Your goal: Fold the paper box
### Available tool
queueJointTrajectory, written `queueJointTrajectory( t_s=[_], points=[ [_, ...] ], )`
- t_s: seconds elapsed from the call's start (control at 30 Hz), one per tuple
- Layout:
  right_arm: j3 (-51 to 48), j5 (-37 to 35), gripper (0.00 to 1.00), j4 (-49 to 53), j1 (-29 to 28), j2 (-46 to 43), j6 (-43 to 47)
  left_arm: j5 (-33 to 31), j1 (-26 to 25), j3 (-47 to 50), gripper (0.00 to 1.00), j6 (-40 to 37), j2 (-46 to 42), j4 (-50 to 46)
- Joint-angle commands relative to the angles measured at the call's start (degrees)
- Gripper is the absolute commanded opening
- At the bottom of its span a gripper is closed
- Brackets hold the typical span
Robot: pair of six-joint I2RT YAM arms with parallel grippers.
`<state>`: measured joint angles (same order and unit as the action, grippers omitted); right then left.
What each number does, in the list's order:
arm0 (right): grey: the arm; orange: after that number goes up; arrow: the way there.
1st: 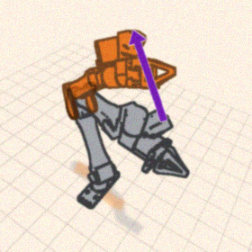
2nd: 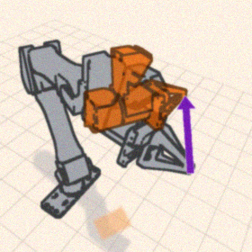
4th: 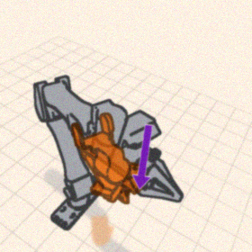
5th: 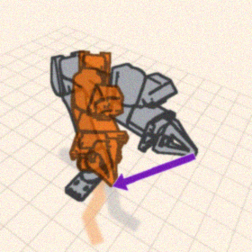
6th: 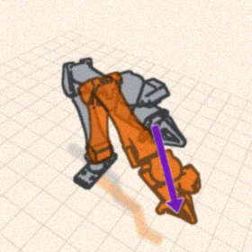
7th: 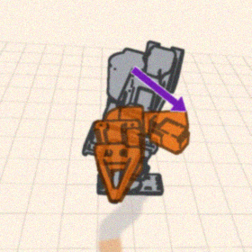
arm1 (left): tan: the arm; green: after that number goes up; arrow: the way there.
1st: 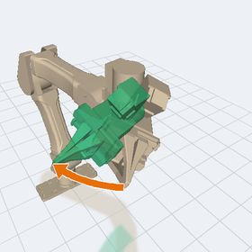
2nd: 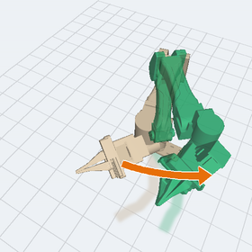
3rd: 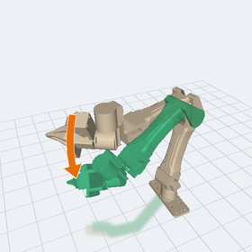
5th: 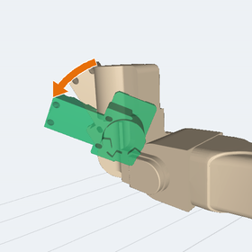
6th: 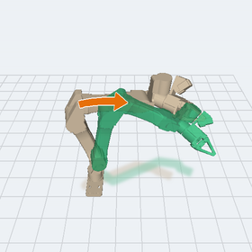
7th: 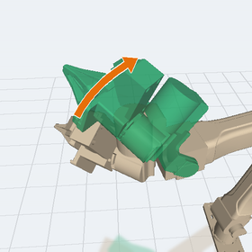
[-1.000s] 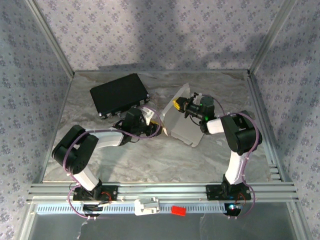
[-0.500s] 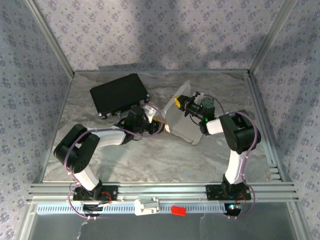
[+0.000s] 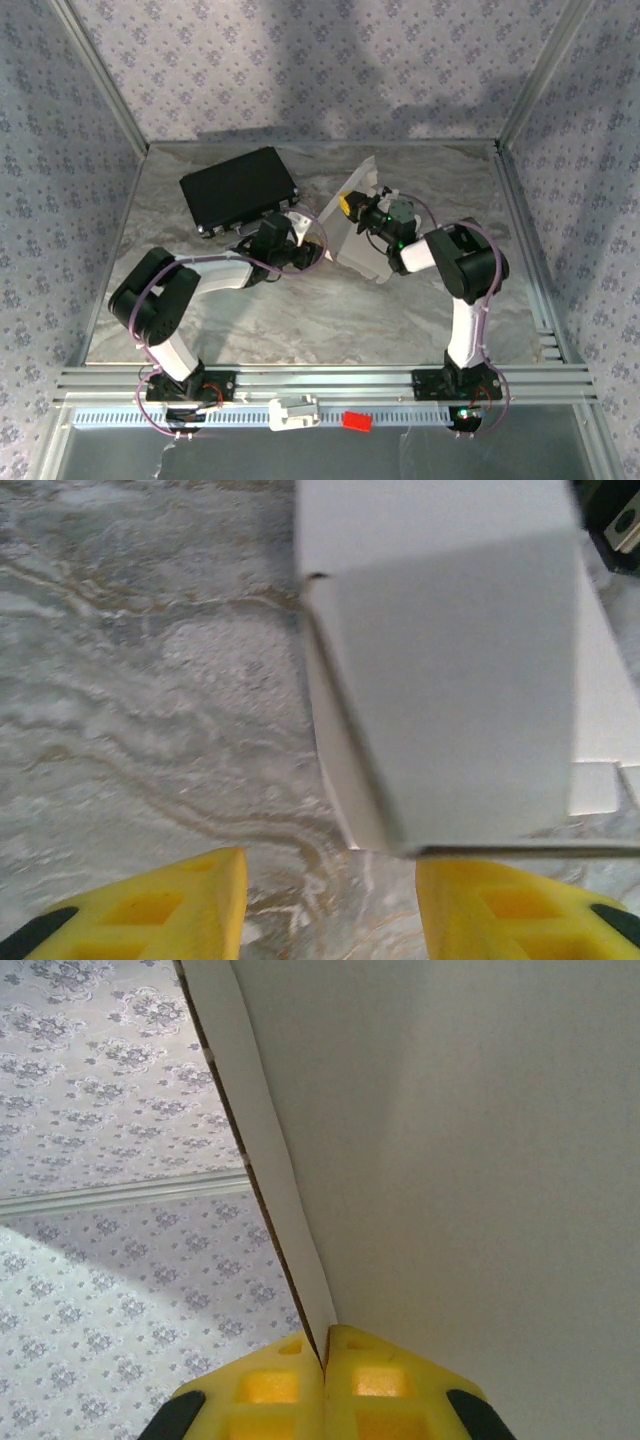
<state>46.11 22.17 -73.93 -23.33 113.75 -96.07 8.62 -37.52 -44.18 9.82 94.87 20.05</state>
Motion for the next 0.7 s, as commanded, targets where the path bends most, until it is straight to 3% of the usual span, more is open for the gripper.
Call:
queueJointTrajectory(
  t_s=[0.0, 0.13, 0.3, 0.67],
  points=[
    [2.84, -3.01, 0.0, -3.09, -3.31, 2.91, -3.79, -5.59, 1.25, -2.01, 0.48, -3.45, -4.49, -1.39],
    [6.41, -4.42, 0.0, -2.62, -4.18, 4.02, -5.5, -5.73, 3.23, 0.01, 0.48, -4.66, -7.47, -1.37],
    [8.95, -2.58, 0.0, 1.01, -3.66, 3.32, -5.73, -0.41, 4.38, -0.28, 0.48, -5.31, -6.61, -0.41],
    [5.49, -1.77, 0.0, -1.37, -3.39, 5.82, -6.47, 1.72, 5.54, -3.2, 0.49, -5.51, -2.27, 0.28]
  ],
)
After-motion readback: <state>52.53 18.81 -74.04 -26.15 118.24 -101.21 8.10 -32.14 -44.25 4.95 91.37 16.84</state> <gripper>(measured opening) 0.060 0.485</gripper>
